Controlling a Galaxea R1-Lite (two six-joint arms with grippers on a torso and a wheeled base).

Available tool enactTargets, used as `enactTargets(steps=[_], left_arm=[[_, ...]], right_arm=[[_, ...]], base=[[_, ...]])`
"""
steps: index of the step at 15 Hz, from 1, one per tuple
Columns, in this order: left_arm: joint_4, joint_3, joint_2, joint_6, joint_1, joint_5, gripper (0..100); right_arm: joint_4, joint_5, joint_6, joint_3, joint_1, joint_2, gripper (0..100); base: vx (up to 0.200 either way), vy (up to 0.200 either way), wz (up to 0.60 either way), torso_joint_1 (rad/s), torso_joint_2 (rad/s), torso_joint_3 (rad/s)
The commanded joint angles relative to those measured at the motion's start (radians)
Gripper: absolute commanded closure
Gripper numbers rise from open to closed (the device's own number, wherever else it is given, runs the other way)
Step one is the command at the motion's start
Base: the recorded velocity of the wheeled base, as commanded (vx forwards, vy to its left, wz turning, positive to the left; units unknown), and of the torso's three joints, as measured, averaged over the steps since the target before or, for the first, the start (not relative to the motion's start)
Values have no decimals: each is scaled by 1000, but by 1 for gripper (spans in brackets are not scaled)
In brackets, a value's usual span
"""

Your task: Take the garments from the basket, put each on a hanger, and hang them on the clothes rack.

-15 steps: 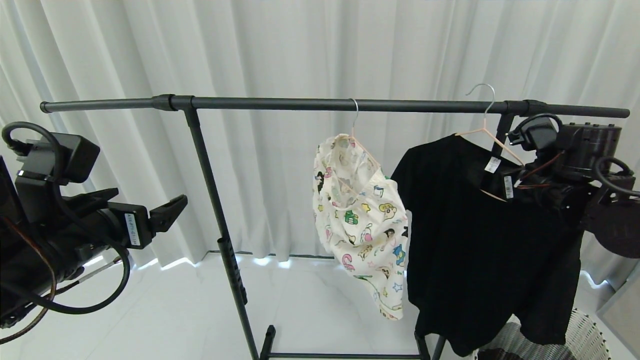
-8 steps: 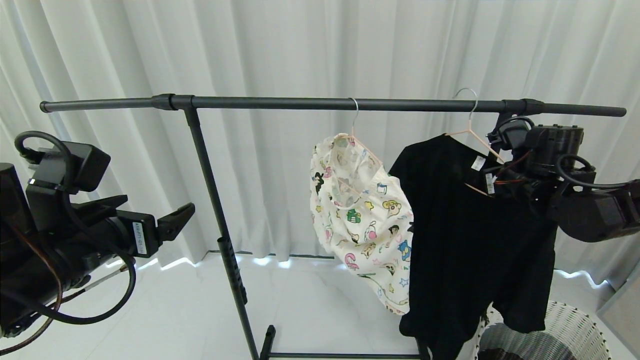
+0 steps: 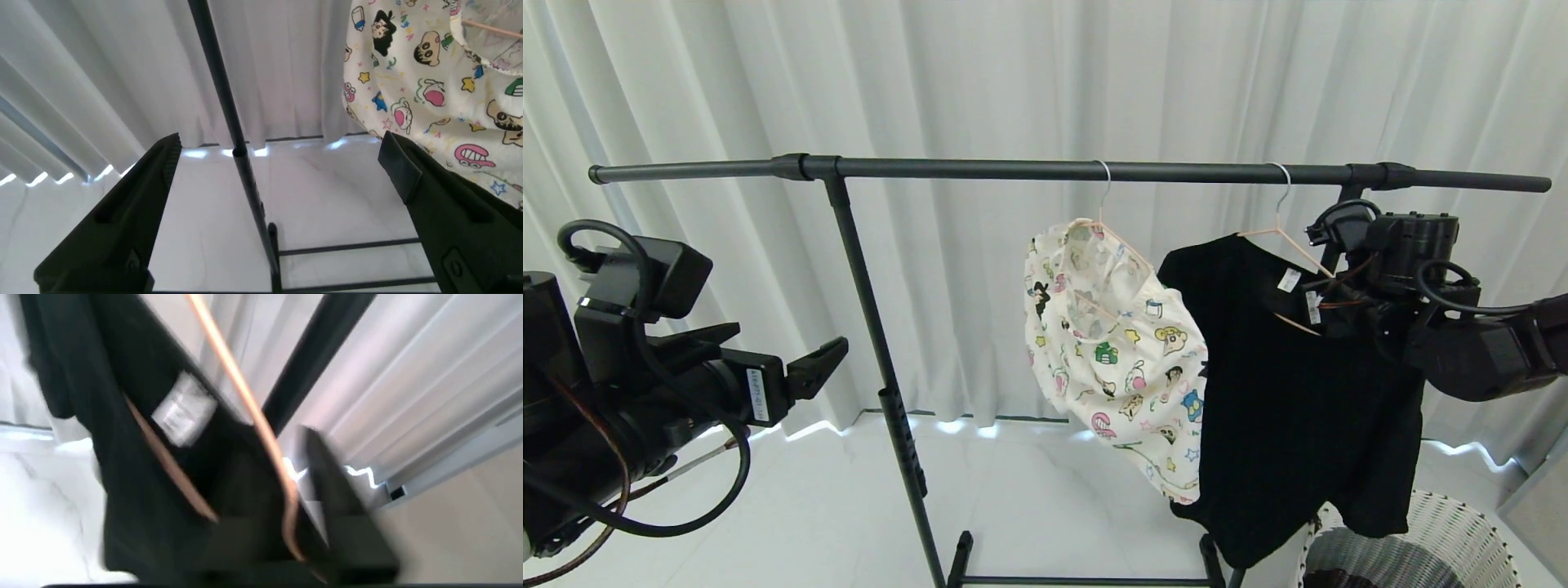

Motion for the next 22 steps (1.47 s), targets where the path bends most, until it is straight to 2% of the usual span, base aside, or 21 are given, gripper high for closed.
enactTargets(steps=[1, 3, 5, 7, 9, 10, 13, 16, 18, 20, 22], left_arm=[[-1, -2, 0, 1, 0, 2, 0], [-1, 5, -2, 1, 11, 14, 0], [-1, 22, -8, 0, 38, 69, 0], [-1, 37, -32, -3, 51, 109, 0], [-1, 63, -71, -11, 60, 151, 0], [-1, 75, -89, -11, 86, 175, 0], [-1, 124, -161, 8, 179, 203, 0], [1, 226, -292, 44, 224, 220, 0], [4, 351, -444, 63, 230, 267, 0], [4, 436, -540, 83, 230, 329, 0], [4, 472, -595, 83, 228, 379, 0]], right_arm=[[1, 0, 2, 27, 3, -36, 0], [13, 0, 31, 63, 16, -126, 0], [143, 0, 48, 74, 10, -295, 0], [323, 11, 97, 89, 13, -465, 0], [384, 26, 97, 94, 11, -594, 0], [418, 23, 94, 106, -9, -643, 0], [646, 23, 38, 157, -155, -783, 0], [679, 20, 10, 240, -271, -859, 0], [677, 26, -15, 335, -399, -922, 0], [676, 29, -15, 418, -431, -988, 0], [674, 32, -16, 493, -431, -1053, 0]], base=[[0, 0, 0, 0, 0, 0], [0, 0, 0, 0, 0, 0], [0, 0, 0, 0, 0, 0], [0, 0, 0, 0, 0, 0], [0, 0, 0, 0, 0, 0], [0, 0, 0, 0, 0, 0], [0, 0, 0, 0, 0, 0], [0, 0, 0, 0, 0, 0], [0, 0, 0, 0, 0, 0], [0, 0, 0, 0, 0, 0], [0, 0, 0, 0, 0, 0]])
